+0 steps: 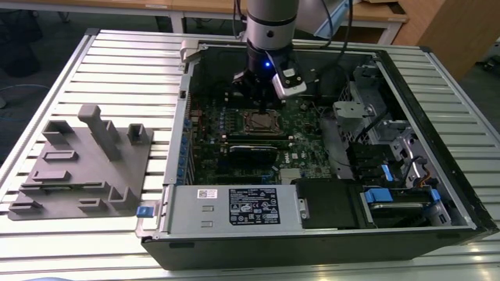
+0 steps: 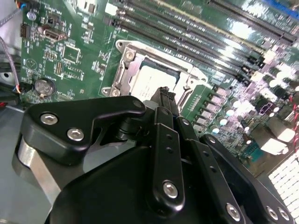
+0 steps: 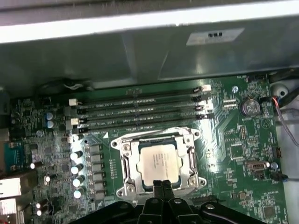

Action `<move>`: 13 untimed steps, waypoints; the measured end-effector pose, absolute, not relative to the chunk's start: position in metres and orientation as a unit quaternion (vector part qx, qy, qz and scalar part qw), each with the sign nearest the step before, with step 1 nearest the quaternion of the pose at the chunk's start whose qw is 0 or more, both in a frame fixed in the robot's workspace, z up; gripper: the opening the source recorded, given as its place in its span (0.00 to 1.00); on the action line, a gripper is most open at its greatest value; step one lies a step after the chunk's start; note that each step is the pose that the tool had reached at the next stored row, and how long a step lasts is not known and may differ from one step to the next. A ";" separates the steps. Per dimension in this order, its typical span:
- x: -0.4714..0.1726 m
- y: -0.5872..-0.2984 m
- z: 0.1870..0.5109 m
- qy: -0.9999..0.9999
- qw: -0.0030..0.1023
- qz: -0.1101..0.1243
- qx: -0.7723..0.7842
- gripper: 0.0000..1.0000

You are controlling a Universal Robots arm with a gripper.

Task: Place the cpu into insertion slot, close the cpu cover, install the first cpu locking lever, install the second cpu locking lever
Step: 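Install the second cpu locking lever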

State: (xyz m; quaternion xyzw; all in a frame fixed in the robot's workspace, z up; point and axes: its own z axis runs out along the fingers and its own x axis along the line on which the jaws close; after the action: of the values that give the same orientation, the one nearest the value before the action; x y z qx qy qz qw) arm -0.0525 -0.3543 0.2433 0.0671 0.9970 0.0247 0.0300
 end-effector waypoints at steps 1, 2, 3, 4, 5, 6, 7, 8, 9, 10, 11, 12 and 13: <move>-0.052 -0.356 0.243 0.997 0.030 0.025 0.067 0.11; -0.052 -0.358 0.243 0.997 0.030 0.025 0.067 0.11; -0.052 -0.359 0.243 0.997 0.030 0.025 0.067 0.11; -0.052 -0.361 0.243 0.997 0.030 0.025 0.067 0.11; -0.052 -0.363 0.243 0.997 0.030 0.025 0.067 0.11; -0.052 -0.365 0.243 0.997 0.030 0.025 0.067 0.11; -0.052 -0.367 0.243 0.997 0.030 0.025 0.067 0.11; -0.052 -0.369 0.243 0.997 0.030 0.025 0.067 0.11; -0.052 -0.371 0.242 0.997 0.030 0.025 0.067 0.11; -0.052 -0.373 0.242 0.997 0.030 0.025 0.067 0.11; -0.052 -0.375 0.242 0.997 0.030 0.025 0.067 0.11; -0.052 -0.377 0.242 0.997 0.030 0.025 0.067 0.11; -0.052 -0.378 0.242 0.997 0.030 0.025 0.067 0.11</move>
State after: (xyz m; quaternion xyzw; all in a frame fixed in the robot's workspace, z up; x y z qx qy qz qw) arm -0.0525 -0.3780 0.2421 0.0671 0.9970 0.0247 0.0300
